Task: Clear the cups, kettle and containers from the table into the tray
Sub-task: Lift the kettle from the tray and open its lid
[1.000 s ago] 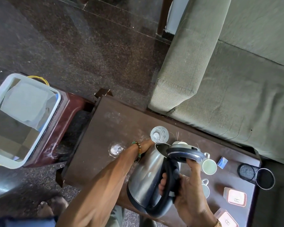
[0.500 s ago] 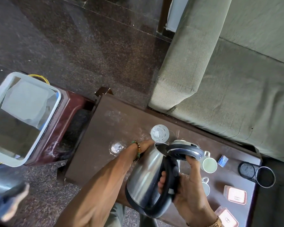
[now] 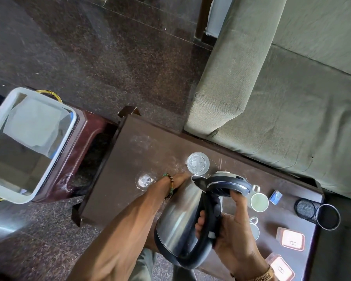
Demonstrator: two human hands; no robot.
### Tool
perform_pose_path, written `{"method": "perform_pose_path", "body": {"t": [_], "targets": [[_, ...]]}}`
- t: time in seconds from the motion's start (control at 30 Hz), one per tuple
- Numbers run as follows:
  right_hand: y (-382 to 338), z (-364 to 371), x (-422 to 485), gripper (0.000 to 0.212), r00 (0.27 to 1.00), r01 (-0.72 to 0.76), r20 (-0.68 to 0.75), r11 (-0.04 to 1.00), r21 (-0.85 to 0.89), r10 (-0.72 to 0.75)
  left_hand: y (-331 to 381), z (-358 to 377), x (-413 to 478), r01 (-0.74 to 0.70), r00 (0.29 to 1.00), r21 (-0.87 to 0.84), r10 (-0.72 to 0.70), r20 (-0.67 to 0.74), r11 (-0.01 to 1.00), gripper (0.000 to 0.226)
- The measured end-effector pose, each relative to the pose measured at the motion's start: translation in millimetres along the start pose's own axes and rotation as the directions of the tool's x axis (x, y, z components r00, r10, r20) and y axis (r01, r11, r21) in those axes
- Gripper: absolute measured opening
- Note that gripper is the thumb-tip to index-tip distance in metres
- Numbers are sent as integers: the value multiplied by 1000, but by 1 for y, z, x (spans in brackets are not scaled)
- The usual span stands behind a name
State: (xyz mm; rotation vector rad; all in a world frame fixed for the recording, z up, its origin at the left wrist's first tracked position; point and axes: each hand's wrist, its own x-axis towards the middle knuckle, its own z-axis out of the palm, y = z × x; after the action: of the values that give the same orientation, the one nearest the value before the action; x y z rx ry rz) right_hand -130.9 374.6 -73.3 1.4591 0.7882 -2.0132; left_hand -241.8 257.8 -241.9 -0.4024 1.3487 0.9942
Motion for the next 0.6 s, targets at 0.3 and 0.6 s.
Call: {"method": "perform_pose_path", "body": {"t": [0.3, 0.6], "targets": [[-3, 2, -4, 93, 999, -7, 33, 1000, -11, 7, 1, 0, -1, 22, 1000, 41, -22, -1, 999, 31], [0, -6, 1, 98, 1000, 13, 17, 999, -38, -12, 5, 3, -8, 34, 999, 89, -33, -14, 995, 36]]}}
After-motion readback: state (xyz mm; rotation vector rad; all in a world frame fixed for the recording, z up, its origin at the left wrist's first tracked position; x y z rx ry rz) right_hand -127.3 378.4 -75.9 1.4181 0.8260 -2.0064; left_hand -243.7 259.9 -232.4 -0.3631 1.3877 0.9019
